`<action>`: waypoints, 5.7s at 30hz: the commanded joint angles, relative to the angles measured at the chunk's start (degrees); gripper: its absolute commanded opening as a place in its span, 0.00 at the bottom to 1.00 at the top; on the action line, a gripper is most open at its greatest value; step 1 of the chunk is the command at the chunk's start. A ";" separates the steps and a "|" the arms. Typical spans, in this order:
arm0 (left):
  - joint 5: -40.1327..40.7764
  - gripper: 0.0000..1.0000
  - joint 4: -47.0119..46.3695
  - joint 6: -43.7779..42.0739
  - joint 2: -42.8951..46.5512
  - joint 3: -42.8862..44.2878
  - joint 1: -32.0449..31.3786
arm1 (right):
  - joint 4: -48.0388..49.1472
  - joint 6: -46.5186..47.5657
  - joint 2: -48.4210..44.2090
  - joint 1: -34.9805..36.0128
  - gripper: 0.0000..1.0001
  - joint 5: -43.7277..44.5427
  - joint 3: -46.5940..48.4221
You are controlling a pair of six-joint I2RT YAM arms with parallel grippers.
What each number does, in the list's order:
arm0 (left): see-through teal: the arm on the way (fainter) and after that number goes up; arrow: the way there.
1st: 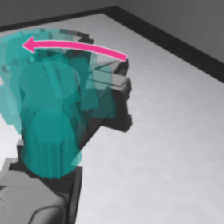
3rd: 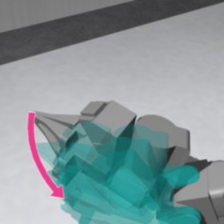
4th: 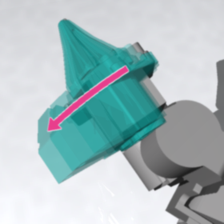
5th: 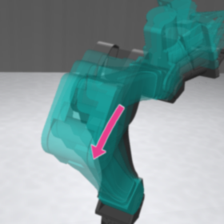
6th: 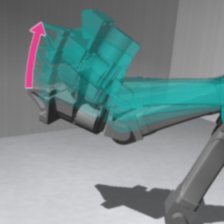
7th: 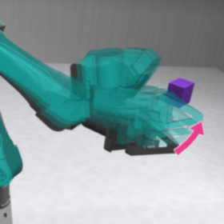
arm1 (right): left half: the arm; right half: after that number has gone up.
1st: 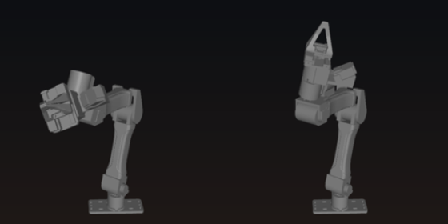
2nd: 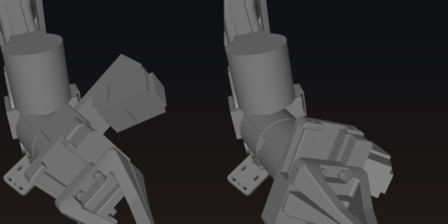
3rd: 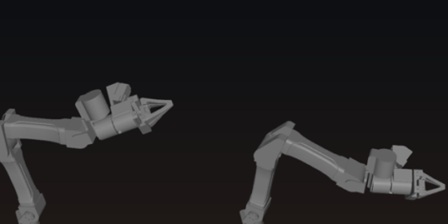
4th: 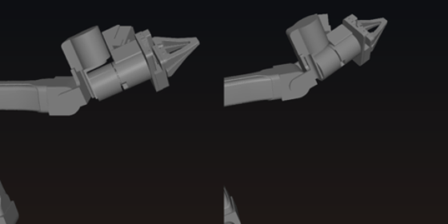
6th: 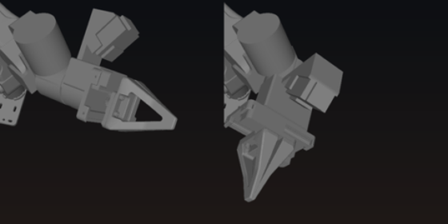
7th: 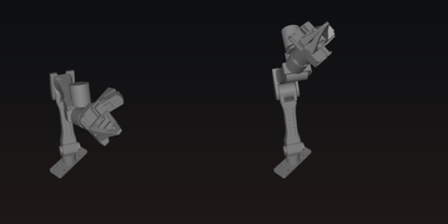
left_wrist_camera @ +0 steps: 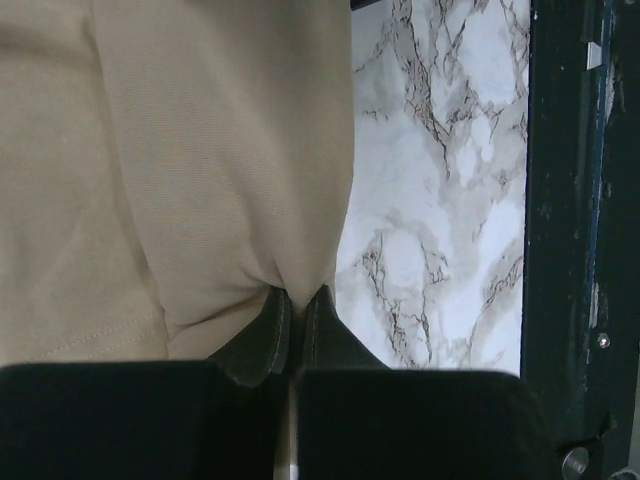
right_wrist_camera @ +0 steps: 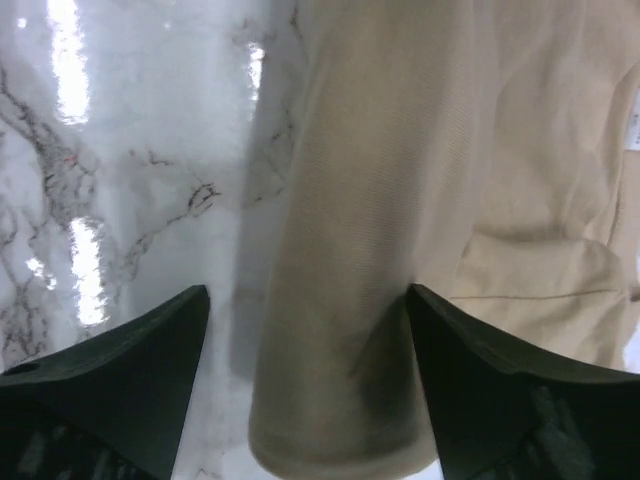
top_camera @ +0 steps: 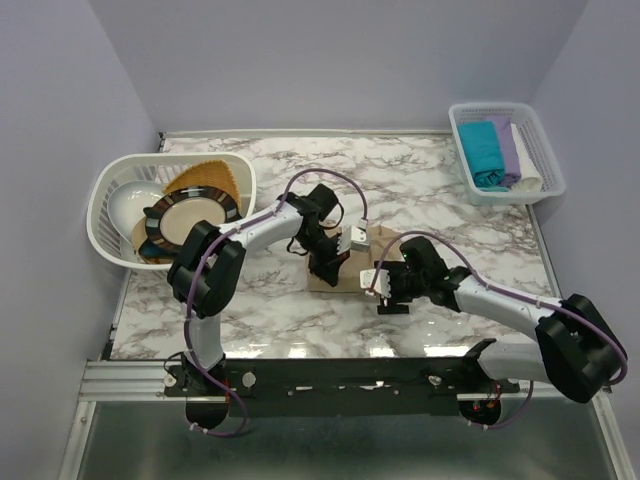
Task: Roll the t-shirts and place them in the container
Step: Roll the T-shirt to the center of the board.
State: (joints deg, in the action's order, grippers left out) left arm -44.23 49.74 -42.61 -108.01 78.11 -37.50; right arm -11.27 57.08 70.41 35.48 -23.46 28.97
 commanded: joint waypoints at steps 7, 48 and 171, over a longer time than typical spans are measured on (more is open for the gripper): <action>-0.96 0.41 -0.60 0.77 7.62 -5.22 3.48 | -2.88 -5.84 8.42 0.20 0.19 4.30 7.85; 19.36 0.98 -40.43 4.39 27.42 -35.04 -6.71 | -15.10 -6.63 10.45 -4.90 0.08 -5.28 13.13; 48.09 0.76 -73.28 -9.60 33.30 -62.55 -21.30 | -76.18 -0.21 70.21 -15.80 0.18 -19.69 68.94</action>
State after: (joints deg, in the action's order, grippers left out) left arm 1.76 -22.59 -52.27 -71.70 16.16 -58.63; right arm -86.04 54.02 137.69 20.38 -48.84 97.32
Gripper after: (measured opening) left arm 0.764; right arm 0.207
